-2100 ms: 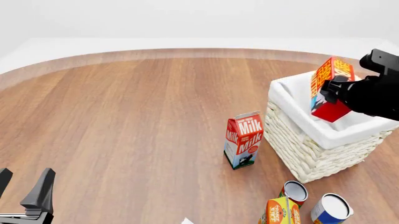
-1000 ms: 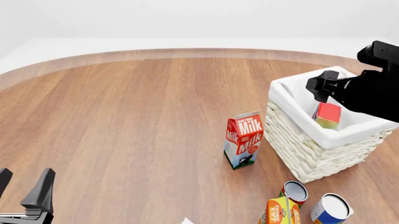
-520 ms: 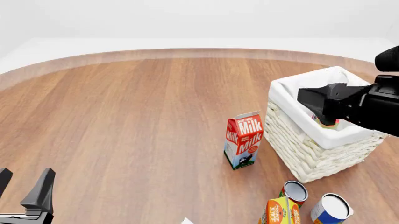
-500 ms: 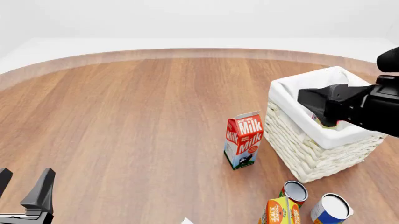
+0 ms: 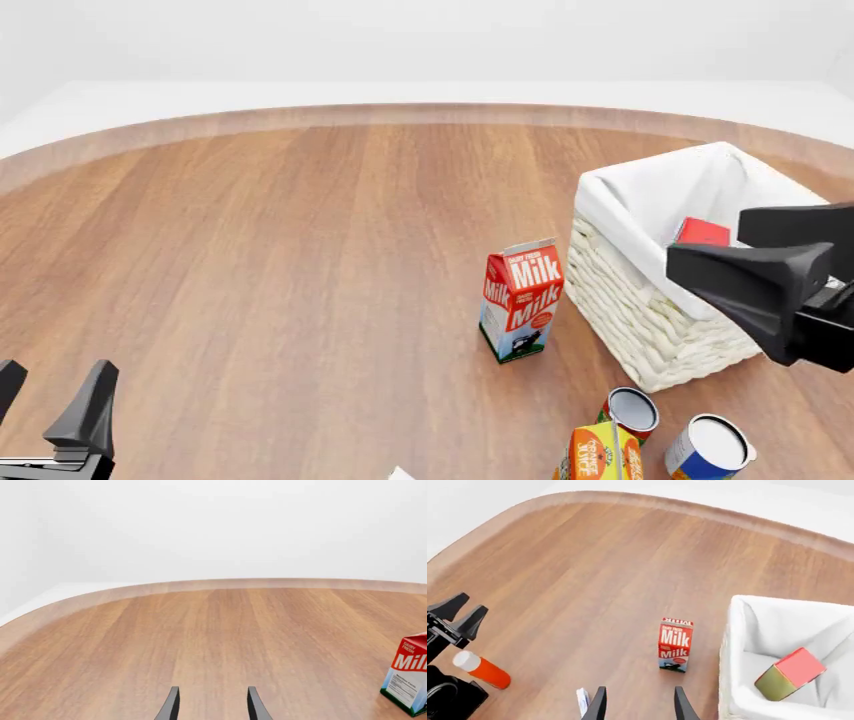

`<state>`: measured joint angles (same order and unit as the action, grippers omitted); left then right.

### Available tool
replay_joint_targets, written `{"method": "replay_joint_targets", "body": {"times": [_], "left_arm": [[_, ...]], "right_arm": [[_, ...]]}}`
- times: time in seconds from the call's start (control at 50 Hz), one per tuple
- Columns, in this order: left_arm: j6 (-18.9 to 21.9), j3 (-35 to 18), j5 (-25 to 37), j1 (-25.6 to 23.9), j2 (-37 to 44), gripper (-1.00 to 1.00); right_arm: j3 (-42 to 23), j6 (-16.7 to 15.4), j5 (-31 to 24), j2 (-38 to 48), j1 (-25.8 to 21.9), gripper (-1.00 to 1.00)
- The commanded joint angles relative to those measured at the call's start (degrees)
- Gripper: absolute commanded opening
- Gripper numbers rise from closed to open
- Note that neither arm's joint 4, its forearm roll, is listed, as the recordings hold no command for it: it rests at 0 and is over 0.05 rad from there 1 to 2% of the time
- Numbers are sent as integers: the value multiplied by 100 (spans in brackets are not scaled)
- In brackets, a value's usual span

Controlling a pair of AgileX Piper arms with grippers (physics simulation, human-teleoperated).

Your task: Pick up the cream cheese box and the butter, and put them in the basket.

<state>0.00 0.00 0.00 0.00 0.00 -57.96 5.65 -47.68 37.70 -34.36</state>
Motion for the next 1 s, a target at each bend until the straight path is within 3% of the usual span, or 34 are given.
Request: {"method": "replay_joint_targets", "body": {"times": [0.02, 0.2, 0.46, 0.84, 1.0], "left_arm": [[0, 0, 0, 0, 0, 100], [0, 0, 0, 0, 0, 100], [0, 0, 0, 0, 0, 100], [0, 0, 0, 0, 0, 100], [0, 0, 0, 0, 0, 100]], "right_arm": [[67, -197, -219, -261, -582, 100], [38, -390, -290, -293, -1246, 100], [64, -674, -254, -151, -1850, 100], [340, -1165, 18, 278, -2267, 100], [426, -1232, 139, 442, -2383, 100]]}}
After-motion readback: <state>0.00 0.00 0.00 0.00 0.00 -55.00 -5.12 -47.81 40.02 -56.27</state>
